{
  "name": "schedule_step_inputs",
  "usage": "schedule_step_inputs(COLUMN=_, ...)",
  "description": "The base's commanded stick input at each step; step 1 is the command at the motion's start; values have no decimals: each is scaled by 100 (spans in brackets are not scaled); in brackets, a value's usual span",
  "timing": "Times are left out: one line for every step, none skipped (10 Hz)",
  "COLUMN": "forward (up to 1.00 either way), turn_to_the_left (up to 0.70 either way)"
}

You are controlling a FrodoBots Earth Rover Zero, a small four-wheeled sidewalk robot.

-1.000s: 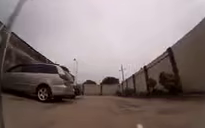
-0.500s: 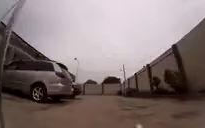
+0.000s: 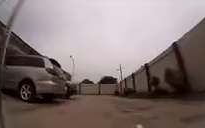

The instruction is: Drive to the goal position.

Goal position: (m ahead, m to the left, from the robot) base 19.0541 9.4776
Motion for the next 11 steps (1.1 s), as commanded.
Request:
schedule_step_inputs(forward=98, turn_to_the_left=4)
schedule_step_inputs(forward=98, turn_to_the_left=4)
schedule_step_inputs(forward=98, turn_to_the_left=4)
schedule_step_inputs(forward=98, turn_to_the_left=4)
schedule_step_inputs(forward=98, turn_to_the_left=4)
schedule_step_inputs(forward=98, turn_to_the_left=4)
schedule_step_inputs(forward=98, turn_to_the_left=3)
schedule_step_inputs(forward=98, turn_to_the_left=2)
schedule_step_inputs(forward=98, turn_to_the_left=1)
schedule_step_inputs(forward=98, turn_to_the_left=-16)
schedule_step_inputs(forward=98, turn_to_the_left=1)
